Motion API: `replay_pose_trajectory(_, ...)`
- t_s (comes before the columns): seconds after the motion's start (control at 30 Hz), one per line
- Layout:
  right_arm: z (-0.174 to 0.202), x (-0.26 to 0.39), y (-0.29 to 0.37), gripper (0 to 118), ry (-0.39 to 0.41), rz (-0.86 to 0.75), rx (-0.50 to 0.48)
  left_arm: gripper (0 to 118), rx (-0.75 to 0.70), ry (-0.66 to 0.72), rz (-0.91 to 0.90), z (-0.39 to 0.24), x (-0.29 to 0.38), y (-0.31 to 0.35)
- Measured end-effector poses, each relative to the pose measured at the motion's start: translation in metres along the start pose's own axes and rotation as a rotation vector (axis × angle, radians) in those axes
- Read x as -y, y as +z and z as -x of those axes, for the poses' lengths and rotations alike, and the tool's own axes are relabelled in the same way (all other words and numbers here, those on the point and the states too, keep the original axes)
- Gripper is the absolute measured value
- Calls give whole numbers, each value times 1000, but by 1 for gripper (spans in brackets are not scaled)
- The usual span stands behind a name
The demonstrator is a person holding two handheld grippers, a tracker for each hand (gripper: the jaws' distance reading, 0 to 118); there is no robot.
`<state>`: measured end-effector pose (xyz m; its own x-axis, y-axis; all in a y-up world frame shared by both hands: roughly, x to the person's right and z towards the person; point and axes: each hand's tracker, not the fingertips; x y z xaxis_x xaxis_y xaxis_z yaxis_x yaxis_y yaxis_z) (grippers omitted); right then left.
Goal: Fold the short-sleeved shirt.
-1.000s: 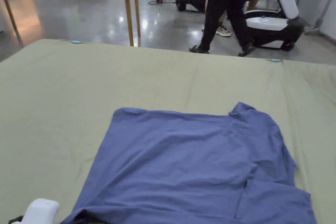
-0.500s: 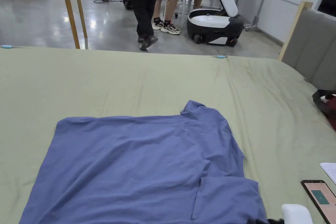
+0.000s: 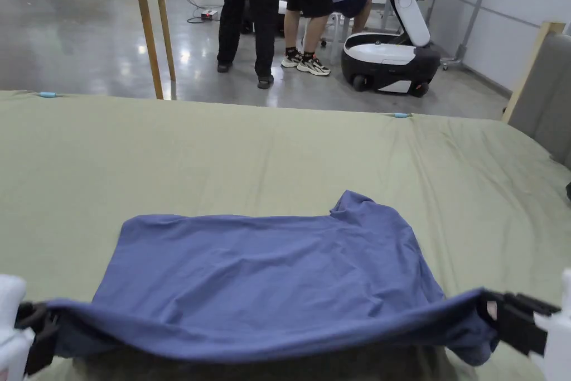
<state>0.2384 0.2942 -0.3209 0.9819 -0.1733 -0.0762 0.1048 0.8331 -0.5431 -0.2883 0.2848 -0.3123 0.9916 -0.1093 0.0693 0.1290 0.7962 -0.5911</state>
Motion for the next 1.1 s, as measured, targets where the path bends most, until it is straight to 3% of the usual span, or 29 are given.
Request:
replay_pose_trajectory(0.2, 5, -51, -120, 5, 90, 113, 35, 4, -44, -61, 154, 12, -53, -118)
replay_pose_trajectory(0.27, 4, -47, -160, 5, 120, 163, 100, 4, -55, -15, 222, 16, -55, -152)
replay_pose_trajectory(0.33, -4, -37, -193, 5, 101, 222, 154, 4, -19, 84, 288, 26, -45, -179)
replay_pose_trajectory(0.4, -9, -28, -205, 8, 69, 246, 137, 8, -30, 105, 259, 25, -38, -180)
replay_pose_trajectory(0.43, -10, -23, -203, 21, 68, 228, 144, 26, -28, 132, 227, 24, -36, -173)
replay_pose_trajectory(0.47, -10, -20, -197, 47, 69, 208, 148, 61, -23, 147, 201, 26, -31, -164)
replay_pose_trajectory(0.5, -10, -18, -191, 85, 62, 201, 138, 105, 4, 147, 176, 25, -28, -154)
replay_pose_trajectory(0.53, -9, -16, -181, 101, 45, 195, 81, 113, 20, 139, 128, 22, -23, -138)
replay_pose_trajectory(0.7, 20, 18, -79, 102, 113, -91, 13, 110, -14, 91, -110, 0, 18, -38)
replay_pose_trajectory(0.8, 37, 48, -39, 100, 133, -119, -23, 107, -23, 101, -184, -15, 52, -4)
replay_pose_trajectory(0.83, 43, 59, -30, 89, 133, -112, -20, 98, -15, 113, -162, -21, 66, 4)
replay_pose_trajectory(0.87, 47, 70, -20, 60, 127, -123, -26, 76, -18, 125, -160, -25, 75, 6)
replay_pose_trajectory(0.9, 50, 78, -14, 10, 120, -155, -39, 30, -22, 131, -154, -28, 83, 10)
replay_pose_trajectory(0.93, 56, 85, -10, 2, 132, -161, -20, 3, -41, 135, -126, -31, 90, 9)
replay_pose_trajectory(1.0, 60, 95, -9, 2, 175, -172, 72, 4, -12, 139, -62, -29, 98, -2)
replay_pose_trajectory(1.07, 57, 96, -14, 2, 143, -81, -46, 3, 31, 147, 6, -22, 100, -16)
replay_pose_trajectory(1.1, 57, 97, -16, 2, 136, -82, -32, 3, 18, 147, 16, -19, 99, -21)
